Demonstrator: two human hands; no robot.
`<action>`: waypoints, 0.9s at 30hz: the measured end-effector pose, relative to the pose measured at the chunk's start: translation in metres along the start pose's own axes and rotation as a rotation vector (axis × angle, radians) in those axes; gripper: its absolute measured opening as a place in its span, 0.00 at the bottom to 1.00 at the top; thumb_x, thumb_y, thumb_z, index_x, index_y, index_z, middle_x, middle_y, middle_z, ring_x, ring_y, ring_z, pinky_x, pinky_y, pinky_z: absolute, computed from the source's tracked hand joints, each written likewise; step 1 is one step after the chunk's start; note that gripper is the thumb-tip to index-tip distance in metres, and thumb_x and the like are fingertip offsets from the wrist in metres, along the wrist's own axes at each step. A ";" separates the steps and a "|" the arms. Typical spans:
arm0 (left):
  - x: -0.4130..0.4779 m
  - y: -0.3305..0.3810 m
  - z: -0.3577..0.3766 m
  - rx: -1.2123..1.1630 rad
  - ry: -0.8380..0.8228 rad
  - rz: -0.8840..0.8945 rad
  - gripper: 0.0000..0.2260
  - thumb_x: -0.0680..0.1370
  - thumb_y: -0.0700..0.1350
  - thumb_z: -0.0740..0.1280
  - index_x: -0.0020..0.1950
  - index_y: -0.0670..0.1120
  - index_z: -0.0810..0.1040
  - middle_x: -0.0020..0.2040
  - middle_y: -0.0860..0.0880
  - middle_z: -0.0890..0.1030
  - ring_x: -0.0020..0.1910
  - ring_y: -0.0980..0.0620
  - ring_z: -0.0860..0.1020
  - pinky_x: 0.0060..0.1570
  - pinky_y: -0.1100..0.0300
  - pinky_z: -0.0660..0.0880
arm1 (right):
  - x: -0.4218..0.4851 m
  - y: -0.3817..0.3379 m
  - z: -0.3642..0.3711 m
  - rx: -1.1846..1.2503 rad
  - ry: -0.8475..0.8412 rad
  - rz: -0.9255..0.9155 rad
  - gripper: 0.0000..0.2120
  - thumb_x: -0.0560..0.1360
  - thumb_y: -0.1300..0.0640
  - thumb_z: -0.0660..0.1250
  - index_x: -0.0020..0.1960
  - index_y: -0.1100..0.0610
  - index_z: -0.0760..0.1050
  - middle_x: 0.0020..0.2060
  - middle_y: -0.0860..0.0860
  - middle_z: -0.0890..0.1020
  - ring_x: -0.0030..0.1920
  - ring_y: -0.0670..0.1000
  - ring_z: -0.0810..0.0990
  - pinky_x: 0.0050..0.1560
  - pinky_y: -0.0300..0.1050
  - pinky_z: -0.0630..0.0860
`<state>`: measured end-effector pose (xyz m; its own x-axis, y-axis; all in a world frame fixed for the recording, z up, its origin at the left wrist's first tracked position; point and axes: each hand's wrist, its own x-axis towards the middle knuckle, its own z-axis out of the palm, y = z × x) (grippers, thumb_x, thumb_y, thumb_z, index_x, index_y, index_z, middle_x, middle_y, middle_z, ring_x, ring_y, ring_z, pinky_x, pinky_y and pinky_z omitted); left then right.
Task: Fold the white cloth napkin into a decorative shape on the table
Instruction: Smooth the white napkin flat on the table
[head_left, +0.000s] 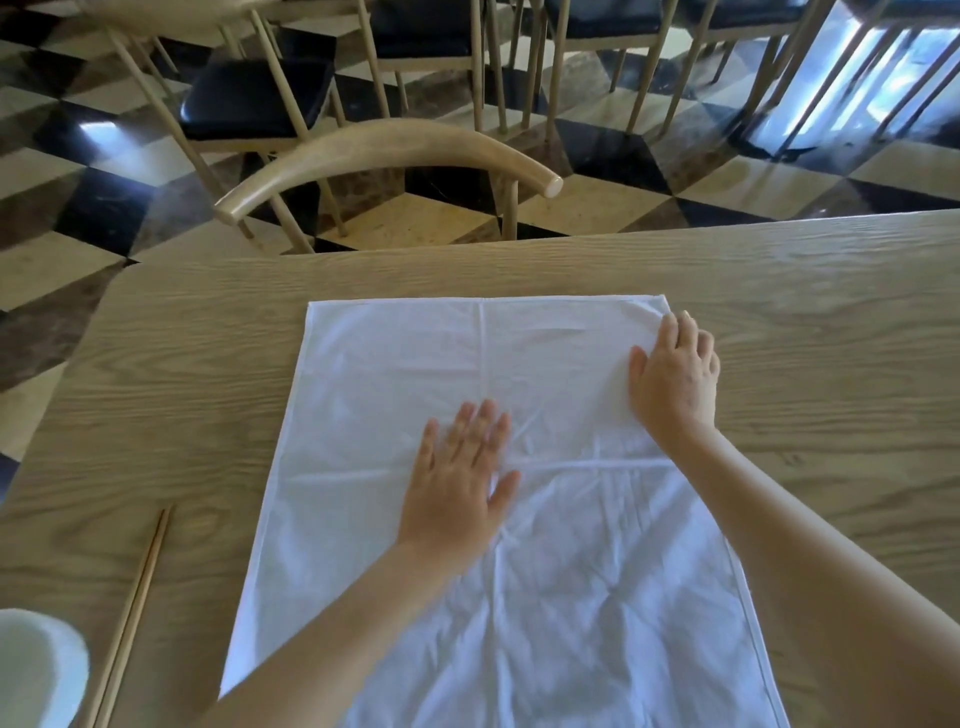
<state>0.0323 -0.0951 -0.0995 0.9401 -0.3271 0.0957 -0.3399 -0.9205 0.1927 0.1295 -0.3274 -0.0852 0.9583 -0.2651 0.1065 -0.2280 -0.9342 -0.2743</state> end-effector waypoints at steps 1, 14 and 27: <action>-0.008 0.006 0.002 0.011 -0.015 0.010 0.25 0.76 0.56 0.54 0.70 0.45 0.68 0.71 0.45 0.69 0.70 0.45 0.66 0.67 0.44 0.57 | 0.001 0.002 -0.004 0.009 0.003 0.019 0.24 0.76 0.57 0.61 0.68 0.66 0.61 0.66 0.64 0.67 0.65 0.63 0.63 0.63 0.58 0.62; -0.088 0.077 0.009 -0.041 -0.042 0.146 0.25 0.77 0.54 0.56 0.71 0.44 0.65 0.72 0.45 0.66 0.72 0.47 0.62 0.66 0.43 0.59 | -0.094 0.049 -0.018 -0.056 -0.284 -0.469 0.32 0.75 0.41 0.42 0.75 0.55 0.54 0.76 0.51 0.54 0.75 0.49 0.48 0.74 0.44 0.40; -0.152 0.120 0.009 -0.032 -0.142 0.444 0.25 0.78 0.54 0.56 0.74 0.47 0.60 0.75 0.47 0.60 0.74 0.47 0.57 0.69 0.45 0.56 | -0.235 0.144 -0.078 -0.073 -0.408 -0.825 0.27 0.79 0.43 0.52 0.71 0.59 0.63 0.71 0.53 0.66 0.72 0.50 0.61 0.71 0.48 0.57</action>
<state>-0.1508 -0.1581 -0.0996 0.6966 -0.7163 0.0413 -0.7089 -0.6782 0.1937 -0.1422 -0.4176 -0.0755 0.8053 0.5830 -0.1075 0.5571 -0.8062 -0.1992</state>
